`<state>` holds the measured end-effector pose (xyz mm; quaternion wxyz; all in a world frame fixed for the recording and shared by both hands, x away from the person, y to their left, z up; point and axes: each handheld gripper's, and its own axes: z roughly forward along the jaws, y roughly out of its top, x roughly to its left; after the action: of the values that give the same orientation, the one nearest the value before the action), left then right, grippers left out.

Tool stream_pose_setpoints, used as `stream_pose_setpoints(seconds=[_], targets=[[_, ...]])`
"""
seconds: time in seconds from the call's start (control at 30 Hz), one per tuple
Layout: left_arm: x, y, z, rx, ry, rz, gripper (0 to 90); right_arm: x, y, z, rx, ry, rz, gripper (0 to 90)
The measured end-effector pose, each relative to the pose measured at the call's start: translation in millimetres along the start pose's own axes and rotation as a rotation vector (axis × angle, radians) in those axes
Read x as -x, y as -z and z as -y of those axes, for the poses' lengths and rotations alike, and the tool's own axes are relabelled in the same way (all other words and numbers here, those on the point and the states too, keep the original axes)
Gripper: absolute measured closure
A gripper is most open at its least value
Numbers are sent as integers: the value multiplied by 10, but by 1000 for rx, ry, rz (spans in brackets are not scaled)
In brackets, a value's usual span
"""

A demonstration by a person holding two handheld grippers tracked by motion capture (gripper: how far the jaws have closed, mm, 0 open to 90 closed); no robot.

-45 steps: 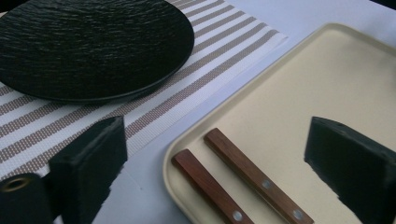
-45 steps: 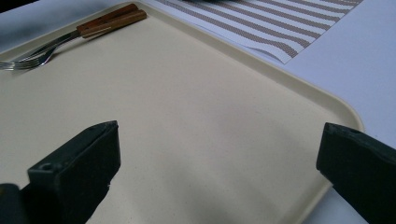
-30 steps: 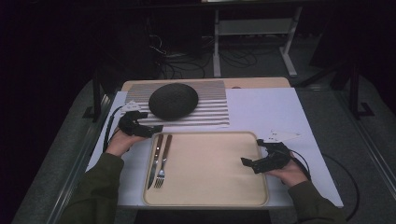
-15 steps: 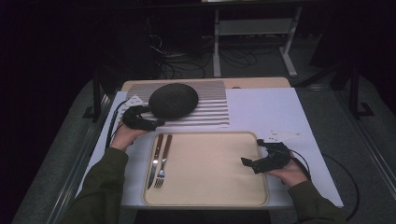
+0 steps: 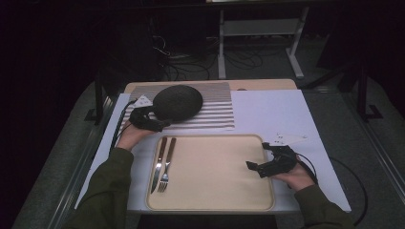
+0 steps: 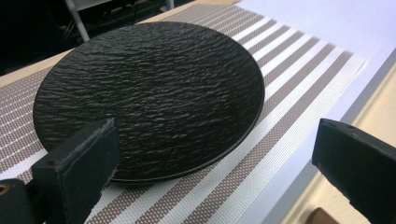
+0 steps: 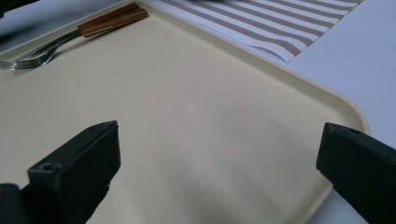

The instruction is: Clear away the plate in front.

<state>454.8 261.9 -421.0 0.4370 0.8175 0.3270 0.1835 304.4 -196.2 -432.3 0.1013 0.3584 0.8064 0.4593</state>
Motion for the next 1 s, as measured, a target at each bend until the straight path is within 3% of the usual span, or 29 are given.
stream_pose_setpoints(seconds=[0.17,0.53,0.63,1.0], targets=[[14,-42,0,2,-46,-17,8,3,5,-1,6,-3,-1,0],[137,-112,-61,-54,-241,-94,10,3,3,-1,7,-2,-3,0],[157,-113,-74,-56,-267,-103,10,2,3,-1,7,-1,-3,0],[198,-103,-90,-120,-424,-161,10,5,8,-2,10,-5,-4,0]])
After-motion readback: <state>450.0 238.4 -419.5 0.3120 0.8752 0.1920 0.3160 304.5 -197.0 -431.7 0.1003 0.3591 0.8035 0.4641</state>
